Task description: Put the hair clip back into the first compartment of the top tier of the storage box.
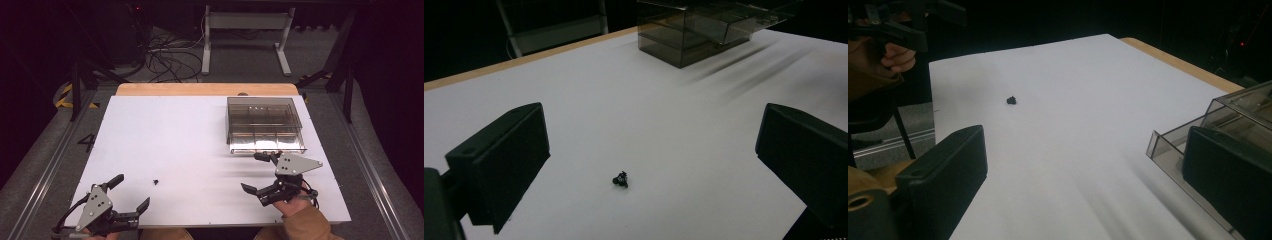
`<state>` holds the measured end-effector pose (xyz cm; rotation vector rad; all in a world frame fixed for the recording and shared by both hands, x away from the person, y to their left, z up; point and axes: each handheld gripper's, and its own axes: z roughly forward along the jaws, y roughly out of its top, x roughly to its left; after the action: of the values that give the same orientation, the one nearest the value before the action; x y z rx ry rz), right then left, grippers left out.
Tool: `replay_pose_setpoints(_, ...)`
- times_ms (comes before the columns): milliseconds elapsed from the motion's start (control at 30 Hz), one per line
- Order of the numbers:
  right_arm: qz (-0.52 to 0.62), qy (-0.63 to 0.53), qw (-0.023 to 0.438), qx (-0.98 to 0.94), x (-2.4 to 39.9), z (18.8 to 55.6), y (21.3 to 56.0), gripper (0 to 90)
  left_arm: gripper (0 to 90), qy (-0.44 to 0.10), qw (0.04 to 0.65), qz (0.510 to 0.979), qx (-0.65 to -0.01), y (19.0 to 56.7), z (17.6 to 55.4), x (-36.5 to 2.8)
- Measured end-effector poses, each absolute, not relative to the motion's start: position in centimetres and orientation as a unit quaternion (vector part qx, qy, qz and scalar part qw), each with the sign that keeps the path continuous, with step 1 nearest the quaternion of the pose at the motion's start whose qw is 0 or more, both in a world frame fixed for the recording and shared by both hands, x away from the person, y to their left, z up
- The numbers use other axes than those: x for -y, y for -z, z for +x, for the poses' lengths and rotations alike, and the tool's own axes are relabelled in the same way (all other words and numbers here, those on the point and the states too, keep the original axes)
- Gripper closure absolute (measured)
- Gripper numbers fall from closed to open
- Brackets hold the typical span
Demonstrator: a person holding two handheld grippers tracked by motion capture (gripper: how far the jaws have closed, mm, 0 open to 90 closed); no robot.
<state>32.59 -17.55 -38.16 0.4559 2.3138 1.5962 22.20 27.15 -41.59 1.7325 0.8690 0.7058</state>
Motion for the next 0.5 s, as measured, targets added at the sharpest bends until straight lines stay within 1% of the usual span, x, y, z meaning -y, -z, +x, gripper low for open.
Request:
replay_pose_setpoints(300, 0.15, -0.557, 0.14, -0.805, 16.7, 32.8, 38.1, 5.1, 1.7, -0.294, 0.514, 0.721, -0.361, 41.6, 22.2, -27.2)
replay_pose_setpoints(500, 0.135, -0.554, 0.127, -0.812, 15.5, 33.2, 37.9, 5.5, 1.6, -0.295, 0.512, 0.723, -0.358, 41.6, 22.1, -27.3)
